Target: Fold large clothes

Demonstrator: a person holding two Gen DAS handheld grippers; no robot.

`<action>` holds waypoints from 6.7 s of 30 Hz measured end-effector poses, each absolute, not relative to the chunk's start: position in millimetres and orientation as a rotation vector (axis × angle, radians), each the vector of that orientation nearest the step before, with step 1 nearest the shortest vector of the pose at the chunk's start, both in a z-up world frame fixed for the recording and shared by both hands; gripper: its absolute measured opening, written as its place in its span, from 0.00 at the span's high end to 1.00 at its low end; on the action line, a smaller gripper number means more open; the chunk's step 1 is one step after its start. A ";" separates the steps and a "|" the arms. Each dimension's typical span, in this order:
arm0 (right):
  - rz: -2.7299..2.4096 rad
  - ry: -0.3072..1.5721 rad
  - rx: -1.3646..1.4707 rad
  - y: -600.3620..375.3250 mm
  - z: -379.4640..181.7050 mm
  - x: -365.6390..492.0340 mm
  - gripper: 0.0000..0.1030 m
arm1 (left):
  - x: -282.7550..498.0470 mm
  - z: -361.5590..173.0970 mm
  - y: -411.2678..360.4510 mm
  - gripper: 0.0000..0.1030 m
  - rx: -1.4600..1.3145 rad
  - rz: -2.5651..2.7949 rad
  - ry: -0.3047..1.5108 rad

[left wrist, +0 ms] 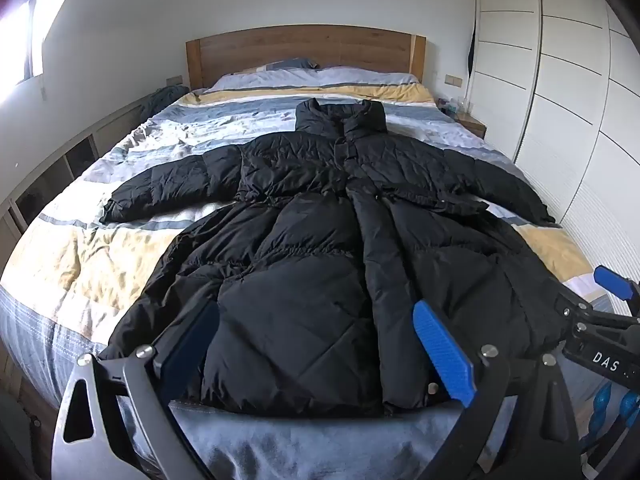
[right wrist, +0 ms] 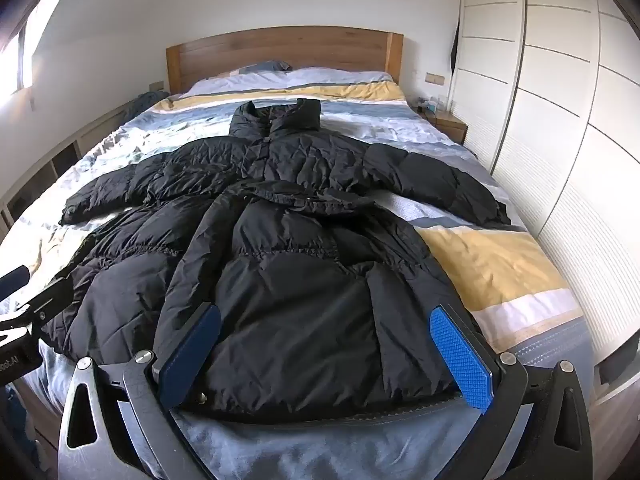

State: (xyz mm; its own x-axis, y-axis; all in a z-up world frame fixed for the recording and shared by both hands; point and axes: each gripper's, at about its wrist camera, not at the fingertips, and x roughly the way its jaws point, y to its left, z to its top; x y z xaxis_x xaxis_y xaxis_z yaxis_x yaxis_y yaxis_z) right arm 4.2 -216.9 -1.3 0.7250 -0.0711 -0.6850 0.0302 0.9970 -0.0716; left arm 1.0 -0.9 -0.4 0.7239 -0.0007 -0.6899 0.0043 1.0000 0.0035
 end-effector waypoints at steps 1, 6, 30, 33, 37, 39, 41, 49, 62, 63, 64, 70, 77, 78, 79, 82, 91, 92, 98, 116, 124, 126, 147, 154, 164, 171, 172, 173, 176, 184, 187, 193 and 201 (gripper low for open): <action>-0.058 0.751 -0.063 -216.6 -1.1 3.9 0.00 | 1.5 -0.7 -1.3 0.04 0.002 -0.005 0.756; -0.058 0.751 -0.064 -215.8 -0.5 4.5 0.00 | -1.6 -0.5 0.4 0.04 -0.019 -0.012 0.733; -0.069 0.738 -0.090 -217.9 3.7 -1.8 0.00 | -5.6 0.8 1.4 0.04 0.013 -0.027 0.743; -0.070 0.741 -0.079 -221.1 3.3 -2.6 0.00 | -5.0 2.3 -2.1 0.04 0.022 -0.046 0.744; -0.074 0.751 -0.075 -222.8 0.7 -3.6 0.00 | -5.6 5.3 -4.5 0.04 0.034 -0.055 0.737; -0.073 0.752 -0.079 -221.9 0.5 -4.4 0.00 | -6.3 5.5 -4.3 0.04 0.034 -0.055 0.736; -0.069 0.754 -0.084 -220.0 1.0 -5.8 0.00 | -6.0 5.9 -4.5 0.04 0.035 -0.056 0.737; -0.087 0.751 -0.116 -211.1 5.9 -15.6 0.00 | -14.9 14.9 1.5 0.04 0.029 -0.070 0.721; -0.110 0.680 -0.150 -203.4 33.2 -44.2 0.00 | -47.1 32.4 20.3 0.04 -0.005 -0.039 0.670; -0.110 0.673 -0.148 -203.7 34.9 -45.7 0.00 | -49.3 33.3 21.1 0.04 -0.003 -0.031 0.666; -0.109 0.668 -0.146 -204.1 36.3 -46.9 0.00 | -50.8 34.3 21.9 0.04 0.001 -0.021 0.662; -0.104 0.685 -0.130 -211.4 29.6 -33.6 0.00 | -44.1 25.9 22.5 0.04 0.028 0.025 0.676; -0.093 0.733 -0.031 -241.3 8.7 25.3 0.00 | 0.9 -4.3 23.1 0.04 0.053 0.021 0.735; -0.097 0.742 0.004 -251.7 5.4 38.0 0.00 | 12.7 -10.9 23.4 0.04 0.060 0.016 0.754; -0.108 0.760 0.053 -266.7 -0.4 54.6 0.00 | 22.8 -16.1 23.5 0.04 0.061 0.010 0.769; -0.127 0.803 0.176 -308.0 -17.3 100.4 0.00 | 60.0 -31.5 22.0 0.04 0.061 -0.028 0.818; -0.187 0.832 0.624 -457.6 -105.0 264.4 0.01 | 197.5 -60.4 -5.6 0.04 0.037 -0.115 0.811; -0.194 0.832 0.666 -468.8 -113.7 274.6 0.04 | 209.9 -62.5 -8.1 0.04 0.036 -0.122 0.821; -0.236 0.774 0.963 -529.1 -156.6 306.9 0.17 | 251.3 -74.1 -6.7 0.04 0.061 -0.116 0.931; -0.413 0.474 1.291 -624.7 -174.0 309.5 0.59 | 297.0 -68.6 12.8 0.04 0.090 0.007 1.136; -0.345 0.524 1.182 -610.9 -124.3 311.7 0.85 | 307.1 -30.3 20.1 0.04 0.077 0.062 1.116; -0.318 0.545 1.132 -601.8 -102.1 319.3 0.85 | 306.5 -17.2 24.9 0.04 0.069 0.076 1.111; 0.157 0.801 0.585 -316.4 64.2 398.7 0.85 | 279.6 107.4 131.8 0.04 -0.122 0.186 0.916; 0.226 0.944 0.370 -222.3 36.2 403.0 0.84 | 264.6 99.3 181.1 0.04 -0.164 0.246 0.941; 0.253 1.152 0.209 -138.6 -45.6 401.1 0.80 | 265.2 71.1 231.0 0.04 -0.216 0.297 0.984; 0.225 1.246 0.142 -105.7 -83.9 395.0 0.69 | 268.6 46.9 247.2 0.04 -0.230 0.294 1.030; 0.223 1.250 0.132 -102.5 -85.8 394.4 0.67 | 269.4 43.6 248.9 0.04 -0.229 0.294 1.036; 0.221 1.256 0.120 -98.6 -87.9 393.9 0.63 | 270.4 39.9 250.8 0.04 -0.229 0.291 1.043; 0.228 1.269 0.109 -93.2 -89.0 391.1 0.56 | 275.1 33.0 253.5 0.04 -0.236 0.281 1.052; 0.298 1.290 0.074 -71.0 -77.4 378.1 0.49 | 288.7 26.2 247.6 0.04 -0.240 0.236 1.047; 0.319 1.277 0.069 -71.1 -65.2 372.2 0.49 | 296.0 24.0 239.8 0.04 -0.236 0.208 1.058; 0.284 1.191 0.043 -106.9 -22.7 368.5 0.49 | 318.5 22.6 210.2 0.04 -0.212 0.172 1.096; 0.163 1.130 -0.070 -198.4 -16.9 396.6 0.49 | 369.6 0.6 107.5 0.04 -0.187 0.040 1.115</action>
State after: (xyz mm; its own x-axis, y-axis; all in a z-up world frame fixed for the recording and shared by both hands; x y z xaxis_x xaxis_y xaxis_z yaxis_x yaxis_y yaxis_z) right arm 396.6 -198.4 -16.9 0.4161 0.0943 -0.9044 -0.1653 0.9859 0.0267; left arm 369.6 107.5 0.6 0.4414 -0.0617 -0.8952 -0.1259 0.9835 -0.1298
